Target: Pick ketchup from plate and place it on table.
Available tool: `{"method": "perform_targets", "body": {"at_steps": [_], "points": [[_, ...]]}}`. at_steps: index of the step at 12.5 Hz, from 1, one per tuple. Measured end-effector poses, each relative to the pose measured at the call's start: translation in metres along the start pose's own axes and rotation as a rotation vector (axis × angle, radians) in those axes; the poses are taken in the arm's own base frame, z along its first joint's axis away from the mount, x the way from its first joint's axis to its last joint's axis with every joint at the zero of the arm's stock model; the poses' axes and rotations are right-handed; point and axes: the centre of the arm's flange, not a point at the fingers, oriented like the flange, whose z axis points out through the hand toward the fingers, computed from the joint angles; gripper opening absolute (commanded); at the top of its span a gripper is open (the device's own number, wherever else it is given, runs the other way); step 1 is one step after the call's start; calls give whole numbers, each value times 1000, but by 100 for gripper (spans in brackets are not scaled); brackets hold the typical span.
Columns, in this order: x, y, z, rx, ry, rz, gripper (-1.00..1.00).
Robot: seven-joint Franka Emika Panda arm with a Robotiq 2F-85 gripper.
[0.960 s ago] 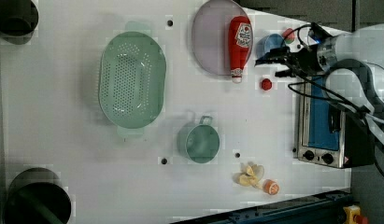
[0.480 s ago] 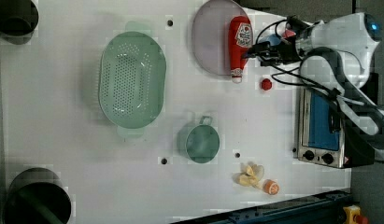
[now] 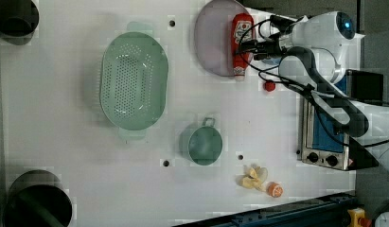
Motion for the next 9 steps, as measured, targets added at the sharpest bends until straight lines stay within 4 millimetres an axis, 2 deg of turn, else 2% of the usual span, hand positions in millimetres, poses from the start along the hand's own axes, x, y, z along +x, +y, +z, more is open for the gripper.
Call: {"method": "perform_targets", "body": {"at_steps": [2, 3, 6, 9], "points": [[2, 1, 0, -3, 20, -5, 100], [6, 0, -2, 4, 51, -10, 92], [11, -6, 2, 15, 107, -22, 25], [12, -6, 3, 12, 108, -22, 25]]}}
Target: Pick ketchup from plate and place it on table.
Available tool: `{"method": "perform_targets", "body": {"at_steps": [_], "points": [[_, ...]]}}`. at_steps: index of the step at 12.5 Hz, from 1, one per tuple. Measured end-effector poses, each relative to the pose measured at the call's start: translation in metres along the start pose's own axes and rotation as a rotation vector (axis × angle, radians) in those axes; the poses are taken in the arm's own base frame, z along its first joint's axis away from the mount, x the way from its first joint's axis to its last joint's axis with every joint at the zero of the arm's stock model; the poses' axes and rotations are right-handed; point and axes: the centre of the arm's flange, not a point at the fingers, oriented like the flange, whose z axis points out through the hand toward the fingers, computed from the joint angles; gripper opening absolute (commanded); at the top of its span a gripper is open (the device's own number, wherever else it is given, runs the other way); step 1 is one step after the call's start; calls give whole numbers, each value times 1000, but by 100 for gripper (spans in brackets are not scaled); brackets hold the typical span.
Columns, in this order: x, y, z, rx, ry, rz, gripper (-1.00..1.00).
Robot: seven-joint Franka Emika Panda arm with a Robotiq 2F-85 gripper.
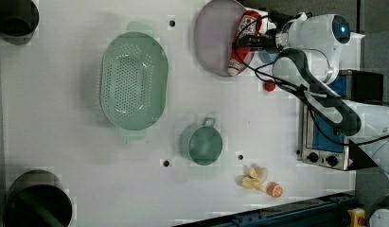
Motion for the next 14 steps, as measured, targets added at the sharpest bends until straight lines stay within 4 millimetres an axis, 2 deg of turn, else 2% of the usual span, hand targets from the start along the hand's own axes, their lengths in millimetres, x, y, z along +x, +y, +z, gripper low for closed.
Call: {"method": "perform_targets", "body": {"at_steps": [4, 6, 7, 9, 11, 13, 14], "points": [[5, -2, -14, 9, 20, 3, 25], [3, -2, -33, 16, -18, 22, 25], [-4, 0, -50, 21, -78, 38, 25], [-14, 5, -106, 3, -152, 42, 25], [-19, 10, -181, -1, -138, 52, 25], [-40, 25, -256, -13, -118, 73, 25], [-54, 34, -286, -16, -94, 88, 25]]}}
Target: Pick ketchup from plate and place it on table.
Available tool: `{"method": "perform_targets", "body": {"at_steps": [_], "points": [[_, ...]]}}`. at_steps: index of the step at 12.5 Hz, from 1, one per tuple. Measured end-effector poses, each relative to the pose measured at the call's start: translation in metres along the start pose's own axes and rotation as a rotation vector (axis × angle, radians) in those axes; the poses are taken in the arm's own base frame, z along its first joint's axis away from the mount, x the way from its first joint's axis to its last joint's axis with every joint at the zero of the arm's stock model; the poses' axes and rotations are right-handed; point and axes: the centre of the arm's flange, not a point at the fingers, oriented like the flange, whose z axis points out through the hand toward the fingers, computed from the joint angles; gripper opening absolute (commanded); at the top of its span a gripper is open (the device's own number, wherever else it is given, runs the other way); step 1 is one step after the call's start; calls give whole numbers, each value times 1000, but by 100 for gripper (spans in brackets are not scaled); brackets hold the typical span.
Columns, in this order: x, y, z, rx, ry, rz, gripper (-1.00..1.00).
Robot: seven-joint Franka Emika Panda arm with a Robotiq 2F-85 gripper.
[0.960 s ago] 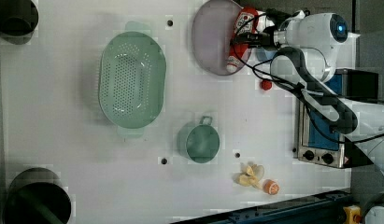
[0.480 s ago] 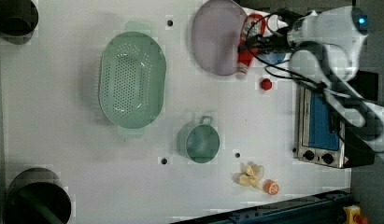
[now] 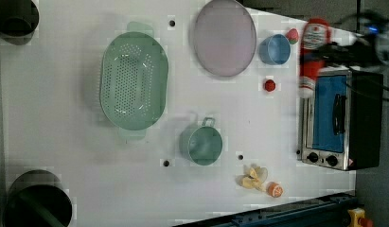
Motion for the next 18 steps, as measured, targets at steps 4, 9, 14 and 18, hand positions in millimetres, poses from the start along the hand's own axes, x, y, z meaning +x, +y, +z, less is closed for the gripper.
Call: {"method": "perform_targets", "body": {"at_steps": [4, 9, 14, 18], "points": [[-50, 42, -28, -6, 55, 62, 25], [-103, 67, 113, 23, -34, 131, 25], [-147, 69, 230, 34, -85, 163, 25], [-144, 64, 267, 35, -46, 154, 34]]}}
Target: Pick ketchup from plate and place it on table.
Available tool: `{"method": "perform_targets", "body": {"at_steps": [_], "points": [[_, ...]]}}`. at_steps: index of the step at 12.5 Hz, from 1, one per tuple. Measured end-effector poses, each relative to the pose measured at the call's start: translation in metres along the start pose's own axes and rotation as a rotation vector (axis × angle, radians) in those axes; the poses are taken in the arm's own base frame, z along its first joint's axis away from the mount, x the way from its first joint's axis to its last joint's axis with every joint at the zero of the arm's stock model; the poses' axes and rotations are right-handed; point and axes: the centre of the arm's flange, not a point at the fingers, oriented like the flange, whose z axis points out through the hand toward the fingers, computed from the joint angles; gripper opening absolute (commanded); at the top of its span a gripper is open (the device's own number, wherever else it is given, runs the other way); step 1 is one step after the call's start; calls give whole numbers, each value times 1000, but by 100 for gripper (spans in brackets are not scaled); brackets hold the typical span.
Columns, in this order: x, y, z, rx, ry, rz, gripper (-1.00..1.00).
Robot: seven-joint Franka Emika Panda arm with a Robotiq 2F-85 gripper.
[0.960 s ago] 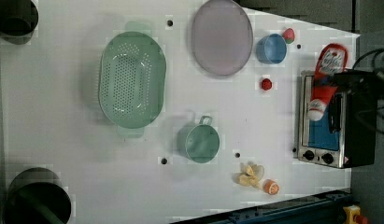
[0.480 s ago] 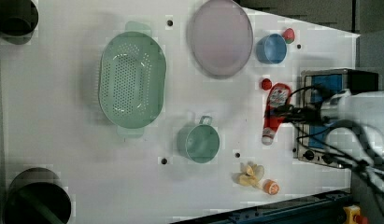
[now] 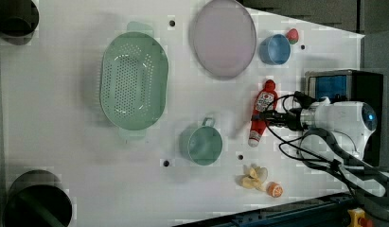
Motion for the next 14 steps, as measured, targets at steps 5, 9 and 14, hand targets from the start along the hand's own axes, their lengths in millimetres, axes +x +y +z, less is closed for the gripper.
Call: {"method": "perform_targets", "body": {"at_steps": [5, 9, 14], "points": [[6, -4, -12, 10, 31, -1, 100], [24, -14, -89, 27, 74, 84, 100], [31, -30, -263, 49, 84, 360, 100]]}}
